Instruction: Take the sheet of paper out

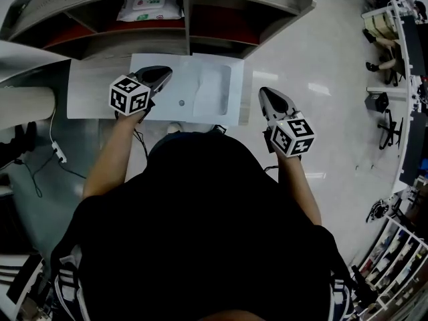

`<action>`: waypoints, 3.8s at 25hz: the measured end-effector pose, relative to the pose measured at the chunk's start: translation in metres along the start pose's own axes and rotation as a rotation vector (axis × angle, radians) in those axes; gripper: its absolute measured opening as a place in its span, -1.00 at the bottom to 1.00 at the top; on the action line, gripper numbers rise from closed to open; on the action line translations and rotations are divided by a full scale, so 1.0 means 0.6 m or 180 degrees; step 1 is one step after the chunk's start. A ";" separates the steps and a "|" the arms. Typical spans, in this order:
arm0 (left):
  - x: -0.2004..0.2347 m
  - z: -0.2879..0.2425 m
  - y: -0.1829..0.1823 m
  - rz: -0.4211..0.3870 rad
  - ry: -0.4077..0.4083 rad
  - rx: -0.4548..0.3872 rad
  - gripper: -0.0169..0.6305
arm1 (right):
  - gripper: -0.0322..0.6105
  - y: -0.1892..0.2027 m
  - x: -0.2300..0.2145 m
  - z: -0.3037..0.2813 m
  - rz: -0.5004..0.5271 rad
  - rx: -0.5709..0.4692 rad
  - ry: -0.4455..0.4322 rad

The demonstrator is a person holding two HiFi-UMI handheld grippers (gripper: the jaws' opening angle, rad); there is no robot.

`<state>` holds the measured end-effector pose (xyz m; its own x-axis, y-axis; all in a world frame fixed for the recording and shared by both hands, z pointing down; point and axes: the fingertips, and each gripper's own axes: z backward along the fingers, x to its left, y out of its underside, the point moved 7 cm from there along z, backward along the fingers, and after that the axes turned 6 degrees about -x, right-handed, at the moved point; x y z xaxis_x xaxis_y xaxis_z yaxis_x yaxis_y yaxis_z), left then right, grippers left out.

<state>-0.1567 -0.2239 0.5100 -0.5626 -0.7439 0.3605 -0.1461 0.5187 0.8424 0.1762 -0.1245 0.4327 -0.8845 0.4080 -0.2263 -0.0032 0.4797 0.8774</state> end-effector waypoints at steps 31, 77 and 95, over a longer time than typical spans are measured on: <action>0.016 -0.217 0.224 0.0246 -0.0088 0.0872 -0.82 | -0.86 0.106 -0.117 0.005 -0.0199 0.0389 0.0109; 0.049 -0.381 0.365 0.0617 -0.0738 0.1807 -0.51 | -0.86 0.136 -0.161 -0.021 -0.0354 0.0621 0.0074; 0.044 -0.366 0.346 0.0444 -0.0756 0.1703 -0.77 | -0.86 0.139 -0.153 -0.022 -0.0404 0.0609 0.0073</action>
<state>-0.0233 -0.2285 0.7822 -0.7634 -0.5711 0.3020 -0.4123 0.7906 0.4527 0.2509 -0.1319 0.5323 -0.8930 0.3185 -0.3181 -0.0285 0.6653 0.7460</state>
